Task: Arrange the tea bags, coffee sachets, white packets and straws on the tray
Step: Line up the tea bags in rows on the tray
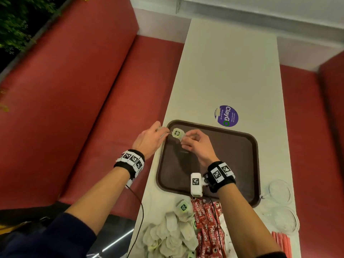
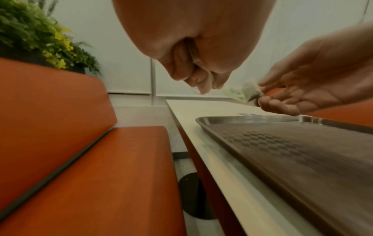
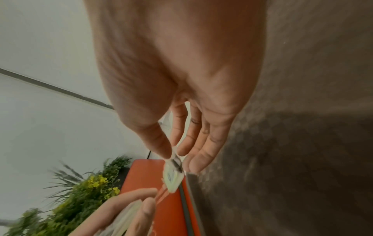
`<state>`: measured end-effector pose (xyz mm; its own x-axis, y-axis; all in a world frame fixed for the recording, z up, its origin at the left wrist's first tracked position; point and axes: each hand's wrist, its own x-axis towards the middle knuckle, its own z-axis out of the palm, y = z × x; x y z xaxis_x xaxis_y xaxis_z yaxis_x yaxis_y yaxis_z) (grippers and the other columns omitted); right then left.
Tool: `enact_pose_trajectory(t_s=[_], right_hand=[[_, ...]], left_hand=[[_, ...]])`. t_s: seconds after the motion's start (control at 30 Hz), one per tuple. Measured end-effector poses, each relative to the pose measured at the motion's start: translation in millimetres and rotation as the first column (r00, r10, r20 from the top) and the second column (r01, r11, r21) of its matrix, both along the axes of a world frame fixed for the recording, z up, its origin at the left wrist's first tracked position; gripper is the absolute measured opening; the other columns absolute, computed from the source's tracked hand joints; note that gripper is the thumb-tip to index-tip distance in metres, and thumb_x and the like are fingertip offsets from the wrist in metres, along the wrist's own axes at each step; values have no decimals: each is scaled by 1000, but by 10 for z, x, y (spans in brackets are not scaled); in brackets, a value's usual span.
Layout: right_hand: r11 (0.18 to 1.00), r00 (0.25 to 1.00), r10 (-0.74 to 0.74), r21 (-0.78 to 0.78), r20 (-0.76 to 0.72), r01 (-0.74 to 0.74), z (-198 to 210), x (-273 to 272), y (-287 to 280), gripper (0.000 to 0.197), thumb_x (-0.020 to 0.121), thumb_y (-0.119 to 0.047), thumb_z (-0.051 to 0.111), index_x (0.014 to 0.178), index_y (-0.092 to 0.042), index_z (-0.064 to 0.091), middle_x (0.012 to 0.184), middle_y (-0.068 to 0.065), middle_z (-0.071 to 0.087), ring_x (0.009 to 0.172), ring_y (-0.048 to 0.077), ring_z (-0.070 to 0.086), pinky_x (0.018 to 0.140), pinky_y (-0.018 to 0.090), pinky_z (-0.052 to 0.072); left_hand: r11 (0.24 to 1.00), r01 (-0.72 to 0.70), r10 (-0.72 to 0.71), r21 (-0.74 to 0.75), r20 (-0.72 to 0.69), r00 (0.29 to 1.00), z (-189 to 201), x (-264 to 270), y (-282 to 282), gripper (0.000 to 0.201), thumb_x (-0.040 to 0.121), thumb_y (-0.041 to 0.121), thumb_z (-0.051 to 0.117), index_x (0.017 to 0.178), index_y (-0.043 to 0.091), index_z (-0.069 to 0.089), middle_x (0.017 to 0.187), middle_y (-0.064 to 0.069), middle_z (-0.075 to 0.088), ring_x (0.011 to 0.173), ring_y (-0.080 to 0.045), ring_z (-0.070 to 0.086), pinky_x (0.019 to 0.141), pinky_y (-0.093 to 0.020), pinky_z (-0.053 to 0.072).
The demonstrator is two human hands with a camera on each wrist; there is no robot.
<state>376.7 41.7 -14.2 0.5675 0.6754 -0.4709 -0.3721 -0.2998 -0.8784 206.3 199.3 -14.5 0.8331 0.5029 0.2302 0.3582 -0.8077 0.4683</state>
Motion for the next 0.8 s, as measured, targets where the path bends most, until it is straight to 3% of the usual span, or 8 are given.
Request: enact_pose_trajectory(t_s=[0.1, 0.17, 0.3, 0.4, 0.57, 0.63, 0.7, 0.8], right_hand=[[997, 995, 49, -64, 90, -43, -110, 69, 73, 20, 95, 0, 75, 110, -11, 70, 102, 14, 71, 96, 35, 78, 88, 40, 66], [975, 943, 197, -150, 267, -161, -134, 90, 116, 38, 90, -5, 76, 120, -28, 69, 117, 4, 70, 99, 30, 76, 88, 39, 66], [875, 658, 481, -270, 580, -402, -211, 116, 190, 71, 86, -15, 73, 146, -48, 55, 147, -7, 51, 119, 12, 61, 103, 29, 54], [794, 459, 604, -437, 652, -423, -370, 91, 278, 61, 94, -35, 73, 151, -40, 52, 154, -1, 48, 137, 29, 51, 116, 50, 45], [733, 230, 670, -582, 705, -352, -474, 41, 345, 31, 100, -40, 70, 127, -26, 62, 143, -3, 56, 120, 31, 51, 97, 53, 52], [769, 267, 630, -541, 729, -339, -460, 50, 322, 17, 100, -36, 70, 110, -23, 64, 131, -3, 61, 112, 27, 52, 93, 45, 51], [826, 392, 563, -476, 727, -303, -433, 75, 281, 14, 98, -31, 71, 95, -20, 62, 117, -1, 64, 105, 24, 55, 87, 37, 47], [907, 579, 414, -374, 702, -195, -400, 97, 192, 26, 90, -20, 70, 78, -21, 46, 85, -2, 59, 76, 19, 53, 69, 33, 40]], left_hand=[[992, -40, 41, -121, 6, 999, -118, -8, 1, 16, 109, 30, 62, 115, 19, 73, 101, 0, 51, 70, -25, 60, 67, -47, 60], [970, -13, 25, -243, 46, 999, -145, 44, -54, 17, 108, 33, 63, 114, 22, 74, 101, 4, 53, 78, -20, 61, 77, -42, 58], [934, 36, -13, -354, 66, 998, -189, 198, -106, 14, 106, 31, 67, 113, 23, 76, 104, 4, 58, 90, -18, 62, 86, -39, 54], [920, 15, 22, -392, 88, 996, -157, 262, -72, 11, 104, 27, 71, 112, 21, 77, 104, 3, 62, 92, -13, 63, 89, -33, 52], [899, -134, 210, -416, 142, 967, -95, 221, 40, 11, 101, 20, 73, 110, 23, 79, 106, 7, 71, 97, -6, 67, 94, -27, 52], [860, -203, 293, -468, 125, 948, -76, 146, 76, 11, 102, 23, 72, 109, 28, 79, 105, 14, 74, 97, -3, 68, 94, -28, 53], [799, -254, 371, -545, 115, 921, -57, 64, 74, 8, 102, 26, 72, 104, 32, 76, 98, 19, 76, 94, -3, 71, 89, -30, 56], [730, -311, 436, -609, 63, 898, -81, -34, 38, 6, 100, 31, 74, 95, 34, 73, 89, 19, 75, 87, -8, 73, 81, -32, 58]])
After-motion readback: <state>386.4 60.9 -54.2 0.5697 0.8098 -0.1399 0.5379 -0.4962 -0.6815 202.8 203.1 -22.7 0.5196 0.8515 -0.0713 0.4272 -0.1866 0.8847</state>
